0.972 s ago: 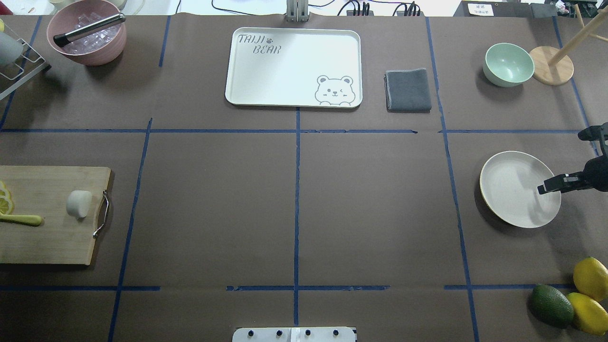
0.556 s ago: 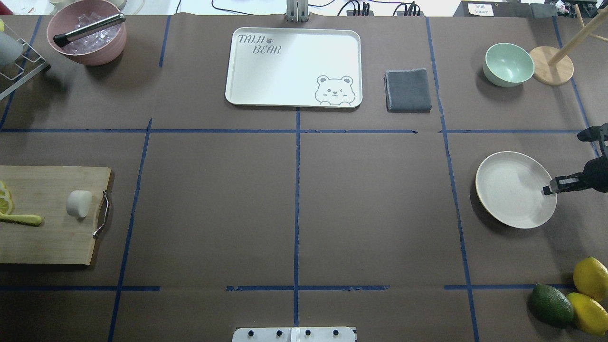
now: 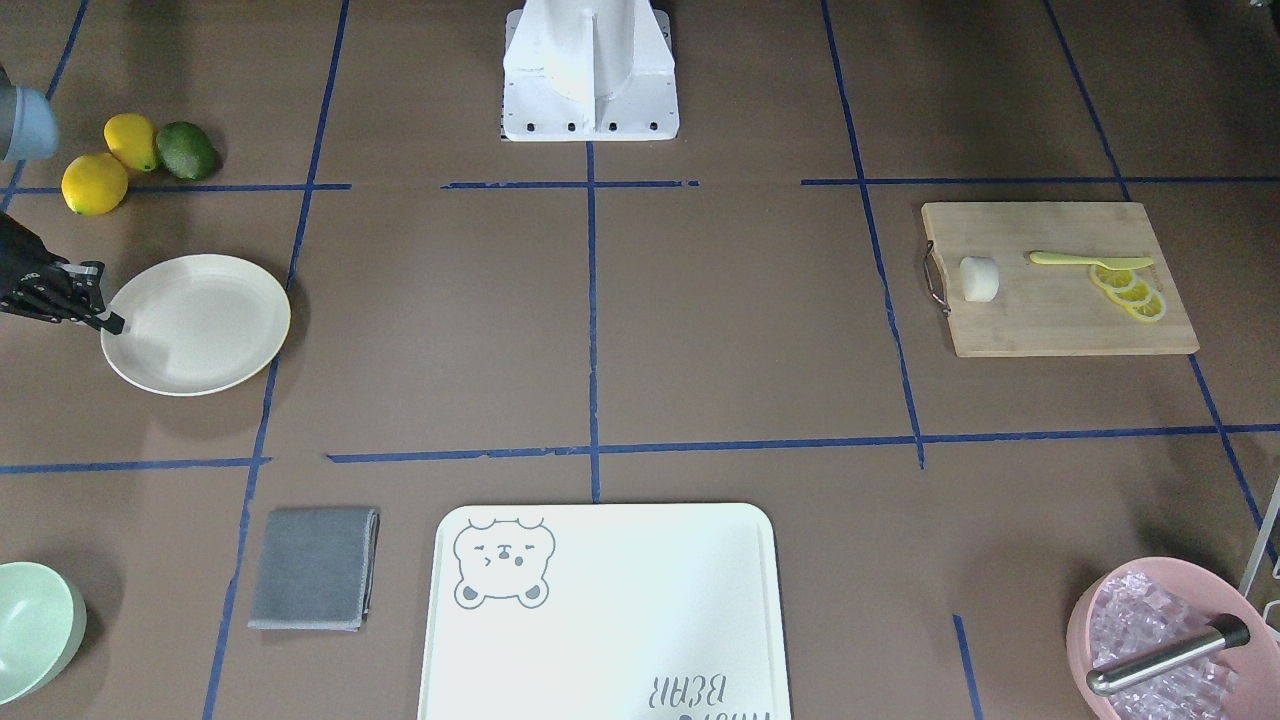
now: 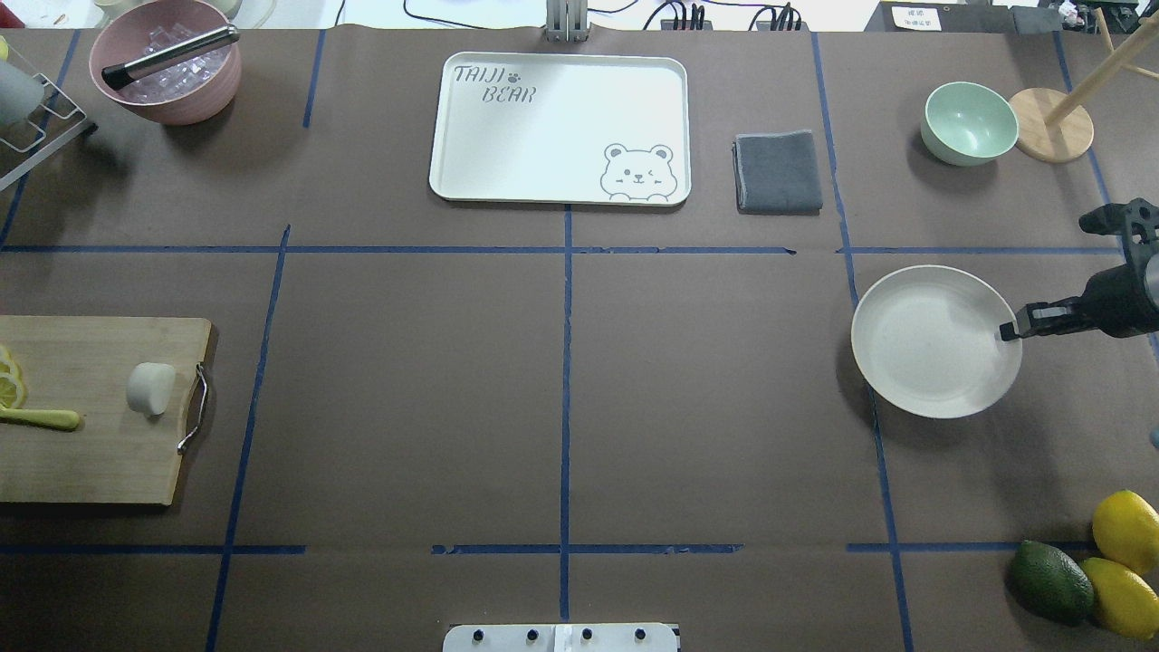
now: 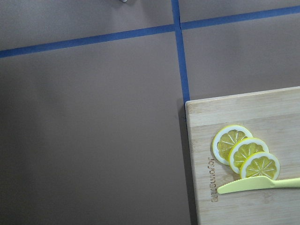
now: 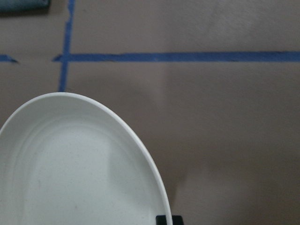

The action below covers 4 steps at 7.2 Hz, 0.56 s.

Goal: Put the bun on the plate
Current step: 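Slide the white plate with the right gripper to the table center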

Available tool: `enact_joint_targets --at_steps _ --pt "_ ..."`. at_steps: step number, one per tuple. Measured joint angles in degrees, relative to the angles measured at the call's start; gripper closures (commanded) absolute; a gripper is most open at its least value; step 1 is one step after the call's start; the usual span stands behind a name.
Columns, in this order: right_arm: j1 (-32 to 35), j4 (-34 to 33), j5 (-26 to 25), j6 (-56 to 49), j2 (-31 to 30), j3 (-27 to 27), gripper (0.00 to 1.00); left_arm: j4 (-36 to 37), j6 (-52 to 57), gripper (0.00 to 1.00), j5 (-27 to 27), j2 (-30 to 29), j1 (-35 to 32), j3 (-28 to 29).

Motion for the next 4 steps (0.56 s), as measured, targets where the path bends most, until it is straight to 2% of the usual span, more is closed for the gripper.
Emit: enact_joint_targets --at_steps 2,4 --pt "-4.47 -0.54 -0.23 10.13 8.69 1.06 0.99 -0.02 0.0 0.0 -0.02 0.0 0.01 -0.06" --pt "-10.79 -3.81 -2.91 18.0 17.84 1.22 0.99 -0.08 0.0 0.0 -0.08 0.0 0.1 -0.12"
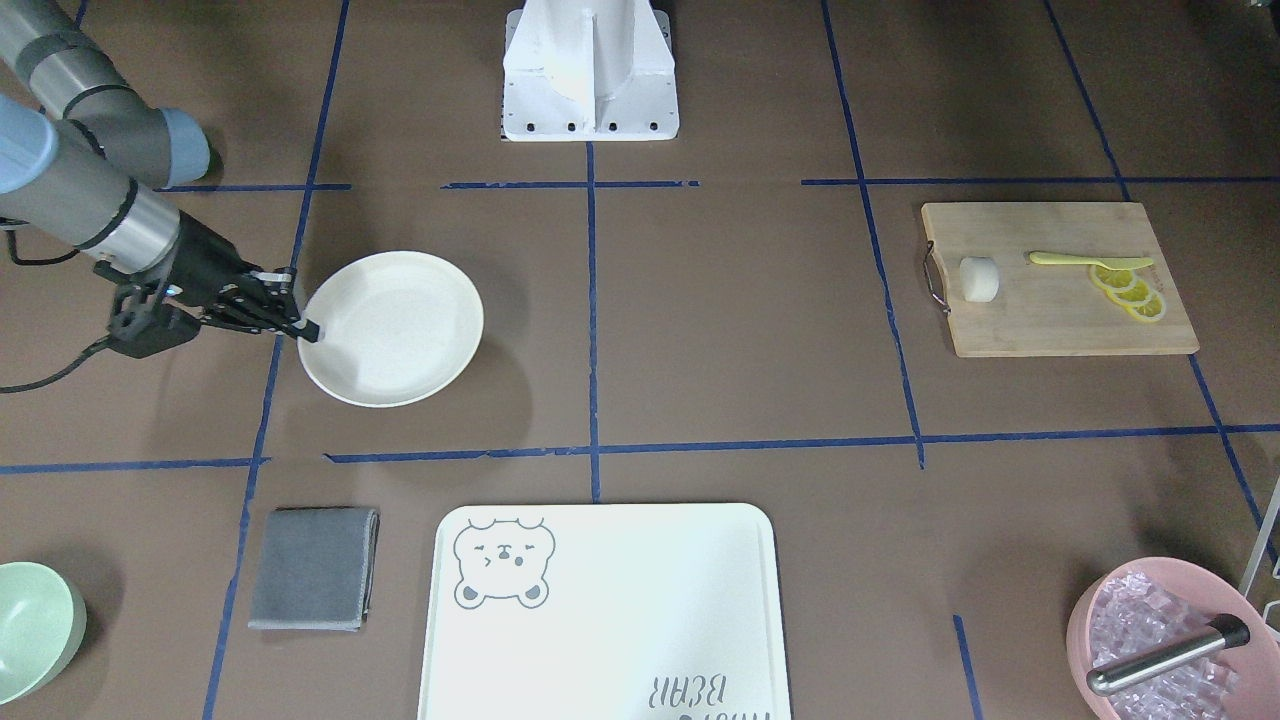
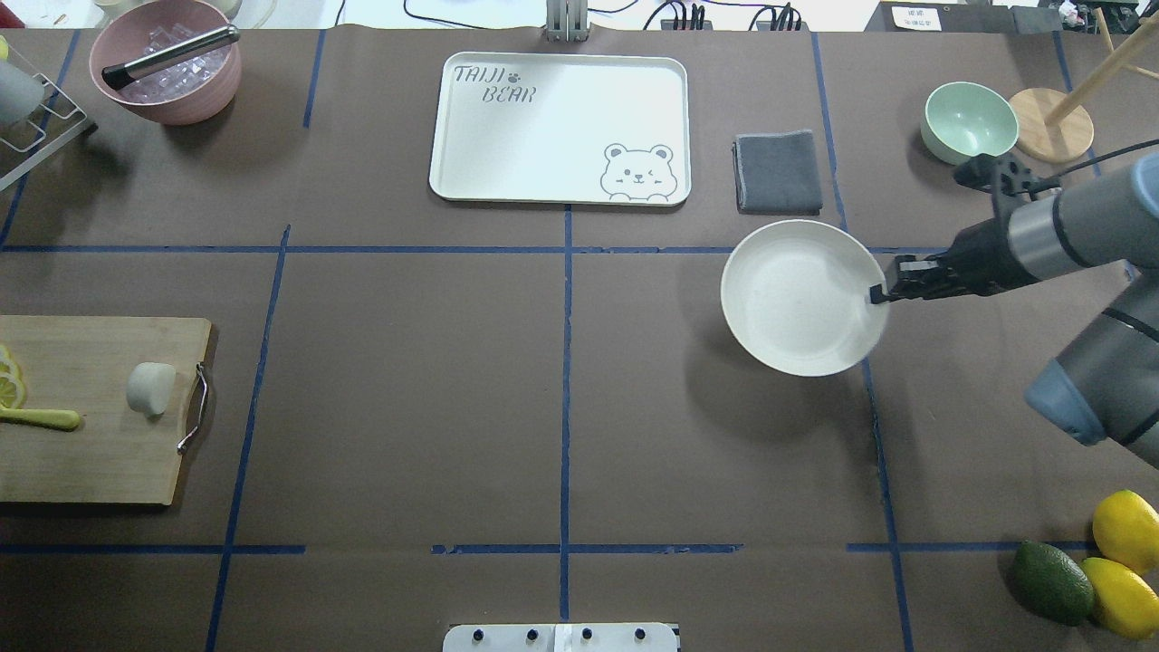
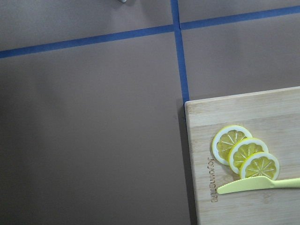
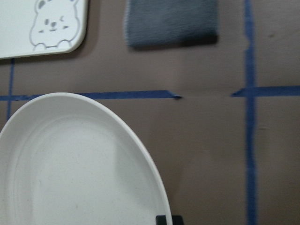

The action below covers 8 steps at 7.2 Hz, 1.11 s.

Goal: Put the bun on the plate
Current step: 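Slide the white plate with the right gripper to the table center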

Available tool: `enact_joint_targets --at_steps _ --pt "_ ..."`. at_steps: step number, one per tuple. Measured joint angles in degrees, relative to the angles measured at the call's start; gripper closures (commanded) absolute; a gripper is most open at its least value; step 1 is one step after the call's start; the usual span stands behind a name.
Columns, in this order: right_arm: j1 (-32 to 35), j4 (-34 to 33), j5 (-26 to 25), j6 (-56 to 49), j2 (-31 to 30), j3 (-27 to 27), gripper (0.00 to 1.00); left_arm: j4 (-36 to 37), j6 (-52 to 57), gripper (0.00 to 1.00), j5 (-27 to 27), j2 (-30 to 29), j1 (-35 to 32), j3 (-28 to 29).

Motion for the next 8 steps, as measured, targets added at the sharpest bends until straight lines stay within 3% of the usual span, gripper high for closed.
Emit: enact_joint_targets --at_steps 4,8 --pt "-16.01 -18.87 -17.84 9.72 17.21 -0.38 0.99 -0.01 0.08 0.0 -0.01 -0.01 0.22 -0.01" --pt "-19.05 -22.18 -21.17 10.48 18.09 -1.82 0.98 -0.04 0.09 0.0 -0.01 0.0 0.6 -0.04"
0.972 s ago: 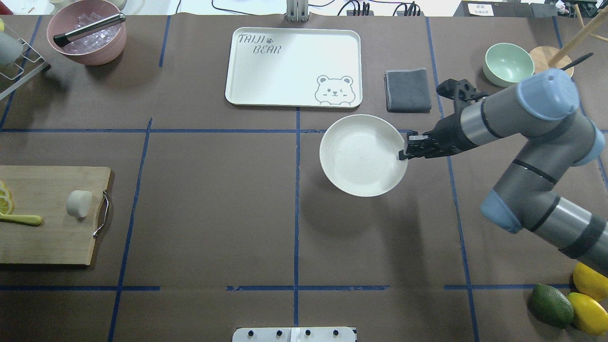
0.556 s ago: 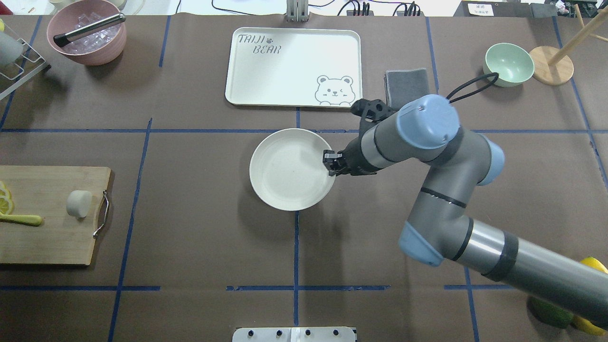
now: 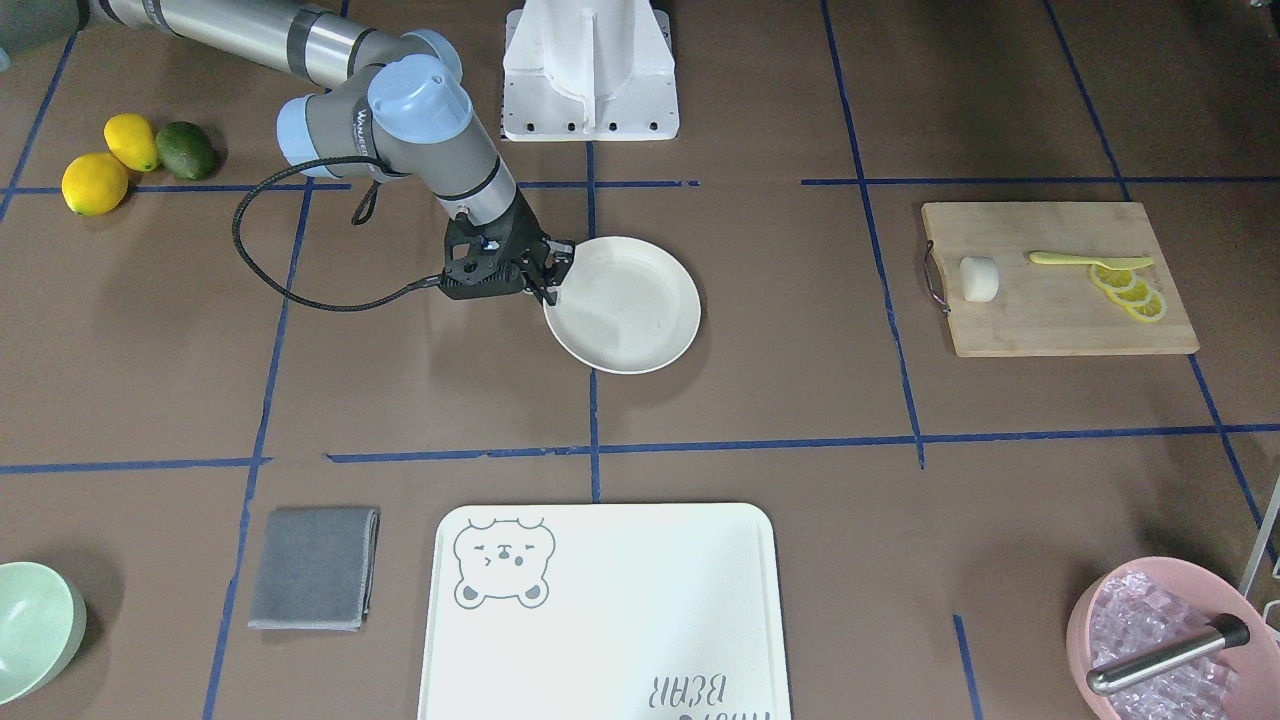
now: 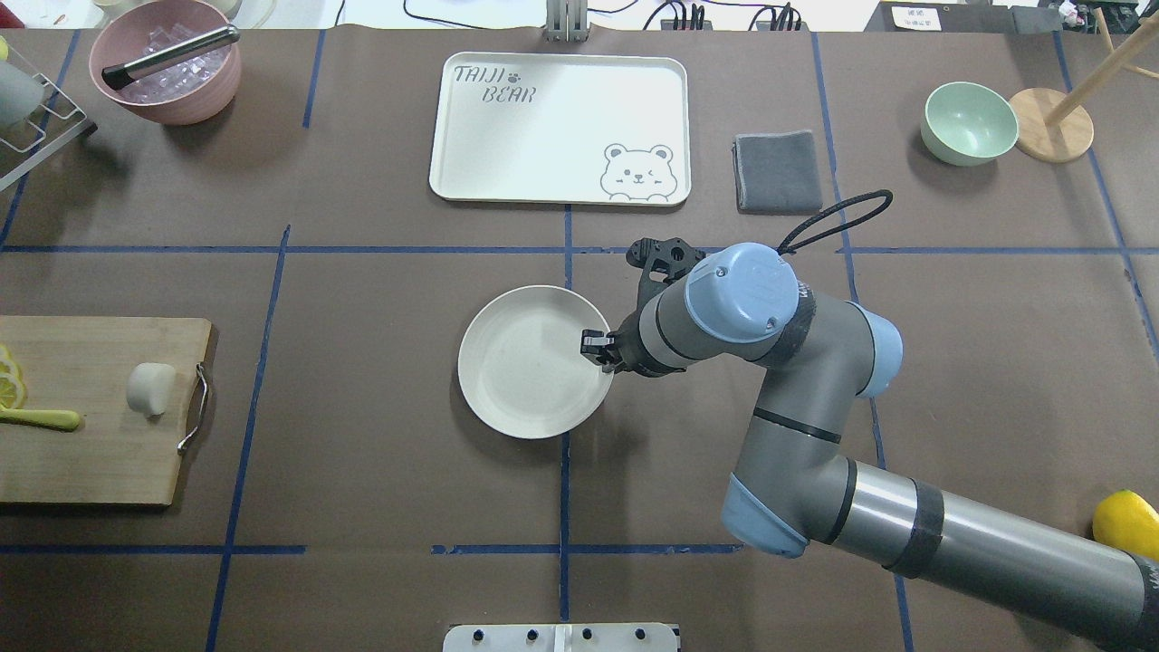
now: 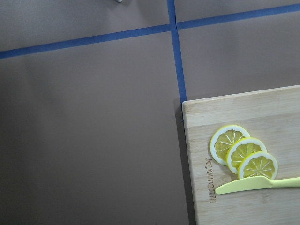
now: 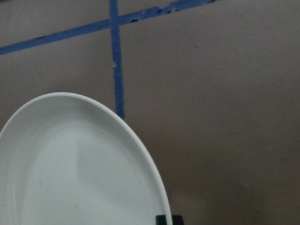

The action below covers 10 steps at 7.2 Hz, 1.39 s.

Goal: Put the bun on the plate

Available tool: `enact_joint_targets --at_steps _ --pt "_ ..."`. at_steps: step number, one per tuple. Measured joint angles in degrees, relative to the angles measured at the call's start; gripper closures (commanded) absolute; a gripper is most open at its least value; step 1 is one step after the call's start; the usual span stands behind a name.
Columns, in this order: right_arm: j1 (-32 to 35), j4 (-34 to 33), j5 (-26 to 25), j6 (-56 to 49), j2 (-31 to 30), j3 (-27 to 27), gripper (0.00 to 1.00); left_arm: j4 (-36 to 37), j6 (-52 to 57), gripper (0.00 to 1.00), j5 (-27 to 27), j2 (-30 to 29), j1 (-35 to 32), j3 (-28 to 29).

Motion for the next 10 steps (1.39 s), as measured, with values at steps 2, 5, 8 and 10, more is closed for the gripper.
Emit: enact_joint_targets --at_steps 2,5,8,10 --pt "0.66 -2.31 0.09 -0.3 -0.41 -0.03 0.02 -0.05 0.0 0.0 -0.95 0.0 0.39 0.0" --pt "2.1 -4.22 0.62 -0.44 -0.68 0.5 0.0 -0.25 0.0 0.0 -2.54 0.0 0.45 0.02" --pt "10.11 -14.84 6.08 -6.36 -0.83 4.4 0.0 -0.47 0.02 0.0 -2.44 0.04 0.45 -0.5" --pt "18.37 -21.0 11.18 -19.3 -3.42 6.63 0.0 -0.52 -0.32 0.0 -2.21 0.42 0.51 -1.18"
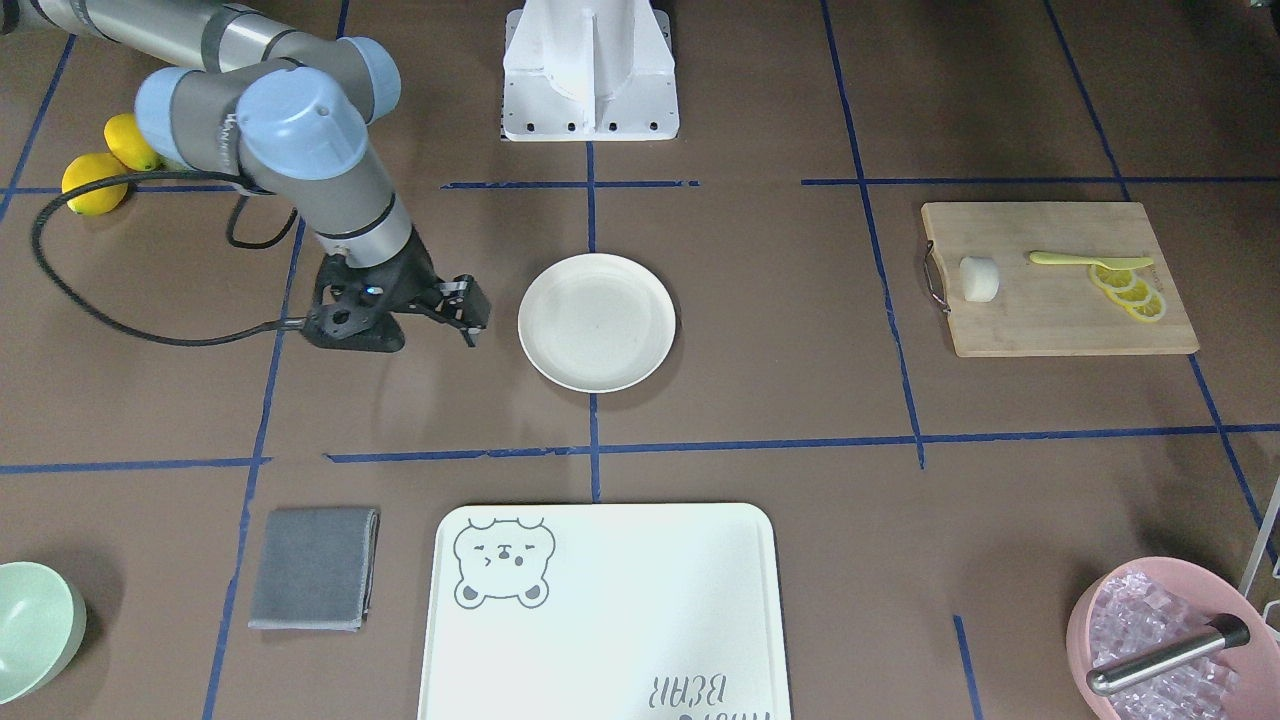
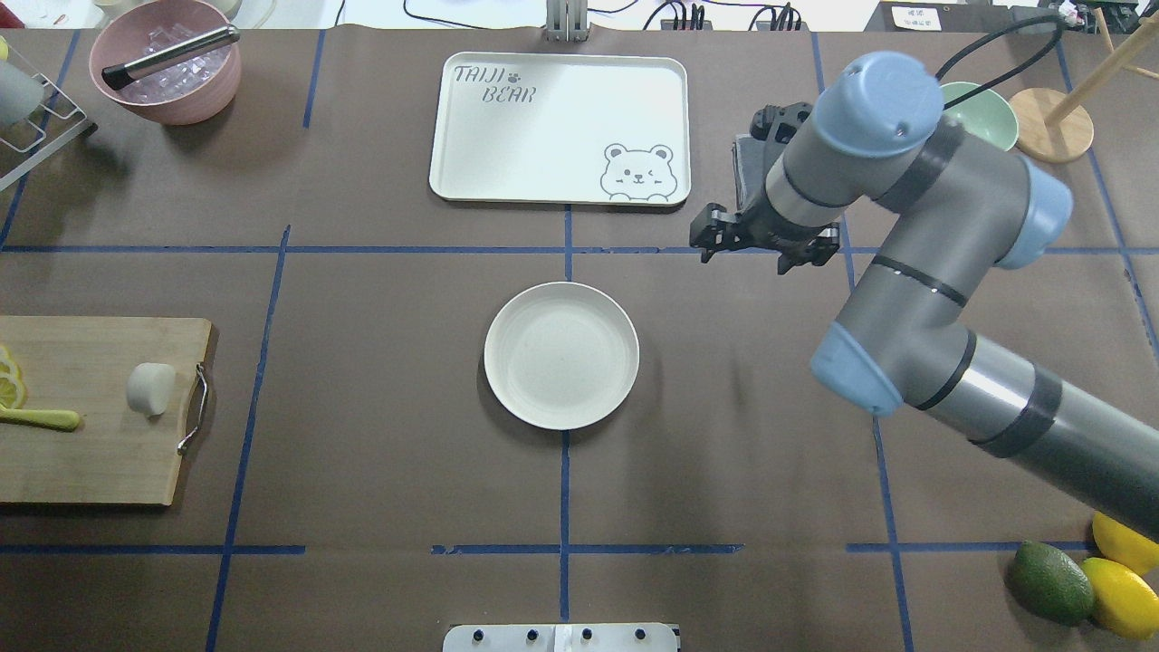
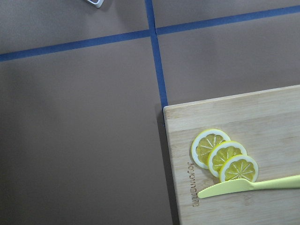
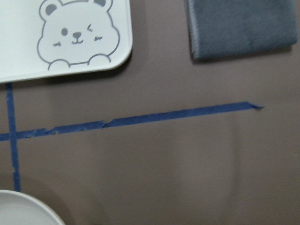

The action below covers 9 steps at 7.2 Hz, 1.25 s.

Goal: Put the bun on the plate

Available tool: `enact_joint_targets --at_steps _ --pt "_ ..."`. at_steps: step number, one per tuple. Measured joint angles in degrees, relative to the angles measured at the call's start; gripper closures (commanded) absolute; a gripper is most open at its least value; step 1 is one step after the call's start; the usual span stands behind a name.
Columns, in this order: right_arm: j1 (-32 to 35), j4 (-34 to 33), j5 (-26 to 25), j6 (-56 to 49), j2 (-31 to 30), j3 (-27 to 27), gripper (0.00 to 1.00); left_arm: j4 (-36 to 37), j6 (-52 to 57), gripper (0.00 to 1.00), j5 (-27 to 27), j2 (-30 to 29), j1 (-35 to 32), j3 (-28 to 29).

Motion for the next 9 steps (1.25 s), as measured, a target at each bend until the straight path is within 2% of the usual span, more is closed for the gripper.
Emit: enact_joint_targets --at_steps 2,5,7,9 --pt "8.65 -1.25 4.71 -15.77 -5.08 0.74 0.0 -0.62 -0.19 0.0 -0.16 -1.67 0.08 -0.15" --pt "22.13 -1.53 9.47 -39.25 -15.69 0.58 0.0 -9.45 -0.22 0.0 -0.17 -2.9 0.47 0.98" --pt "30.89 -1.77 11.25 -57.08 -23.27 -0.37 0.0 -11.66 -0.32 0.0 -0.22 -3.59 1.33 2.12" --pt "38.05 -1.68 12.2 -66.36 -31.37 -0.55 0.0 -12.18 -0.22 0.0 -0.25 -4.02 1.55 2.23"
